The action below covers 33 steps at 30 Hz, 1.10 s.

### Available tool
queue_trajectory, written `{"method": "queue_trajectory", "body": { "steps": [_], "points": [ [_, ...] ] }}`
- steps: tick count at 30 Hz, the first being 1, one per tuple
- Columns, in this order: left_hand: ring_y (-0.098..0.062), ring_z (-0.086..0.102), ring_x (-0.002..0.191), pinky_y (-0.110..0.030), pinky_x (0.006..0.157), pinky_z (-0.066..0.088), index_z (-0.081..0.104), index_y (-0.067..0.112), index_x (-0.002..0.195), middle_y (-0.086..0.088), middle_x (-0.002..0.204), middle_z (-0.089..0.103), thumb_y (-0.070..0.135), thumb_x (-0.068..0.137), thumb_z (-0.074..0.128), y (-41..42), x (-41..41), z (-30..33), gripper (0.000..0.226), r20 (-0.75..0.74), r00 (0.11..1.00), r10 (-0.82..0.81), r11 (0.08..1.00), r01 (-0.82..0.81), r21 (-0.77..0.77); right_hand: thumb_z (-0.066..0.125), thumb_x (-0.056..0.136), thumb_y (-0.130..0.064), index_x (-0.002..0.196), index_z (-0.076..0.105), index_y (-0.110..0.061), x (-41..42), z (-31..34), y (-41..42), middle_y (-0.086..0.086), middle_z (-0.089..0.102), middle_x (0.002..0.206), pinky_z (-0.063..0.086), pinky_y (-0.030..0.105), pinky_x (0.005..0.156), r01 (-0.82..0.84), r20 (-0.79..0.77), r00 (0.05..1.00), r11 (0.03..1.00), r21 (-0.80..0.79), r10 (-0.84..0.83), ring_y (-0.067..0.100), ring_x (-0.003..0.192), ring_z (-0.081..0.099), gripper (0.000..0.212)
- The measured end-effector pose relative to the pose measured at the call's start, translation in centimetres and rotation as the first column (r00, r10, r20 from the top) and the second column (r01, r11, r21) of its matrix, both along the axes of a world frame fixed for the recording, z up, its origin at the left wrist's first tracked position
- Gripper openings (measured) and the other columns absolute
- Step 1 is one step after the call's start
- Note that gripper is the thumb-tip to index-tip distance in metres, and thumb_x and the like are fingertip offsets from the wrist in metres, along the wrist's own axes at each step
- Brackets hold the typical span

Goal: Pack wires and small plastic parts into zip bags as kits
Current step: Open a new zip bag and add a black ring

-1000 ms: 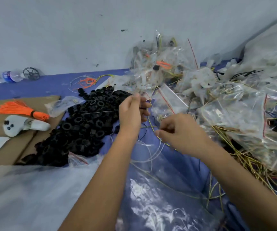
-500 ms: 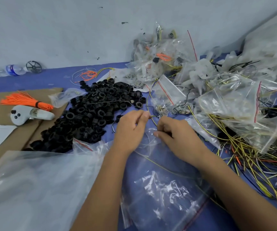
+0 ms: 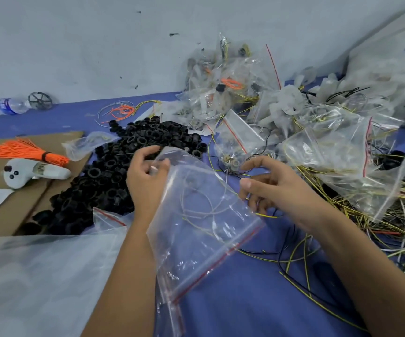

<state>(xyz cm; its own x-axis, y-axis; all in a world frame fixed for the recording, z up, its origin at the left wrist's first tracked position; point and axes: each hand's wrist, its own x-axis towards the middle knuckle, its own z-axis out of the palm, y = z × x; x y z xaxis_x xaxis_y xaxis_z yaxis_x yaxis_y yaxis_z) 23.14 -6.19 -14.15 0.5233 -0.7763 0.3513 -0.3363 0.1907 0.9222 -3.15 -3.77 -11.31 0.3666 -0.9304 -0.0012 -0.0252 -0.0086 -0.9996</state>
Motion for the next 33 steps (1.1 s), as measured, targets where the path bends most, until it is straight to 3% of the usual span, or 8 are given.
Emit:
{"method": "queue_trajectory", "body": {
  "steps": [4,10,14,18,23,25,29,33],
  "points": [
    [-0.004,0.053,0.064,-0.026,0.075,0.046,0.064,0.020,0.111,0.000,0.073,0.060,0.010,0.089,0.072,-0.1,0.2,-0.2,0.025,-0.034,0.989,0.147,0.985,-0.149,-0.087,0.082,0.068,-0.034,0.118,0.059,-0.016,0.4,-0.5,-0.1,0.014,0.077,0.090,0.047,0.032,0.064,0.026,0.029,0.999,0.998,0.065,-0.027,0.024,0.072,0.061,0.057],
    [-0.003,0.052,0.063,-0.016,0.069,0.042,0.060,0.009,0.113,0.004,0.072,0.057,0.011,0.091,0.070,0.3,-0.1,0.0,0.024,-0.136,0.948,0.288,0.936,-0.309,-0.169,0.083,0.076,-0.008,0.103,0.067,-0.011,1.5,-0.9,0.4,0.019,0.072,0.081,0.050,0.023,0.052,-0.086,0.067,0.994,0.994,0.073,0.081,0.024,0.062,0.059,0.032],
    [0.002,0.049,0.053,-0.014,0.063,0.041,0.053,0.015,0.105,0.006,0.067,0.054,0.011,0.091,0.072,0.4,0.3,0.4,0.023,-0.207,0.932,0.297,0.935,-0.328,-0.138,0.081,0.065,-0.012,0.087,0.069,-0.008,2.3,-0.8,0.1,0.009,0.067,0.071,0.048,0.023,0.055,0.151,0.258,0.951,0.985,0.085,-0.168,0.019,0.060,0.056,0.025],
    [-0.008,0.051,0.045,-0.021,0.049,0.044,0.052,0.016,0.104,0.000,0.064,0.059,0.010,0.092,0.070,0.1,0.3,0.5,0.023,-0.282,0.942,0.183,0.972,-0.216,-0.088,0.067,0.090,-0.006,0.090,0.068,-0.008,1.3,-0.7,-0.9,0.002,0.071,0.073,0.057,0.024,0.062,0.367,0.484,0.769,0.909,0.198,-0.417,0.010,0.063,0.064,0.002],
    [-0.028,0.067,0.067,-0.037,0.069,0.055,0.052,0.018,0.103,-0.004,0.074,0.066,0.015,0.092,0.070,0.5,0.1,0.6,0.021,-0.183,0.936,0.300,0.940,-0.323,-0.108,0.064,0.095,-0.010,0.092,0.071,-0.002,0.7,-1.5,-1.0,0.014,0.071,0.085,0.059,0.027,0.065,0.172,0.233,0.951,0.972,0.159,-0.206,0.020,0.072,0.065,0.011],
    [-0.017,0.067,0.066,-0.030,0.072,0.054,0.052,0.016,0.101,0.002,0.071,0.063,0.013,0.090,0.069,0.6,0.4,1.0,0.020,-0.142,0.928,0.343,0.923,-0.361,-0.131,0.066,0.094,-0.008,0.086,0.071,0.003,0.7,-1.9,-1.0,0.012,0.068,0.073,0.054,0.021,0.057,0.141,0.118,0.981,0.986,0.093,-0.151,0.017,0.063,0.062,0.014],
    [0.010,0.055,0.057,-0.001,0.063,0.035,0.057,0.015,0.091,0.008,0.065,0.058,0.015,0.088,0.069,1.1,2.0,2.7,0.013,-0.005,0.898,0.440,0.891,-0.438,-0.117,0.069,0.094,-0.012,0.078,0.066,0.009,0.3,-2.3,-1.6,0.010,0.055,0.061,0.039,0.020,0.050,0.316,0.078,0.946,0.949,-0.008,-0.315,0.015,0.054,0.045,0.027],
    [-0.005,0.047,0.063,-0.017,0.065,0.030,0.060,0.019,0.091,0.016,0.061,0.050,0.022,0.082,0.063,2.1,2.4,4.1,0.010,0.177,0.821,0.543,0.839,-0.527,-0.135,0.069,0.096,-0.021,0.069,0.068,-0.002,0.4,-3.0,-2.0,0.003,0.049,0.052,0.035,0.029,0.052,0.391,-0.088,0.905,0.896,-0.208,-0.416,0.014,0.051,0.039,0.032]
  ]
}}
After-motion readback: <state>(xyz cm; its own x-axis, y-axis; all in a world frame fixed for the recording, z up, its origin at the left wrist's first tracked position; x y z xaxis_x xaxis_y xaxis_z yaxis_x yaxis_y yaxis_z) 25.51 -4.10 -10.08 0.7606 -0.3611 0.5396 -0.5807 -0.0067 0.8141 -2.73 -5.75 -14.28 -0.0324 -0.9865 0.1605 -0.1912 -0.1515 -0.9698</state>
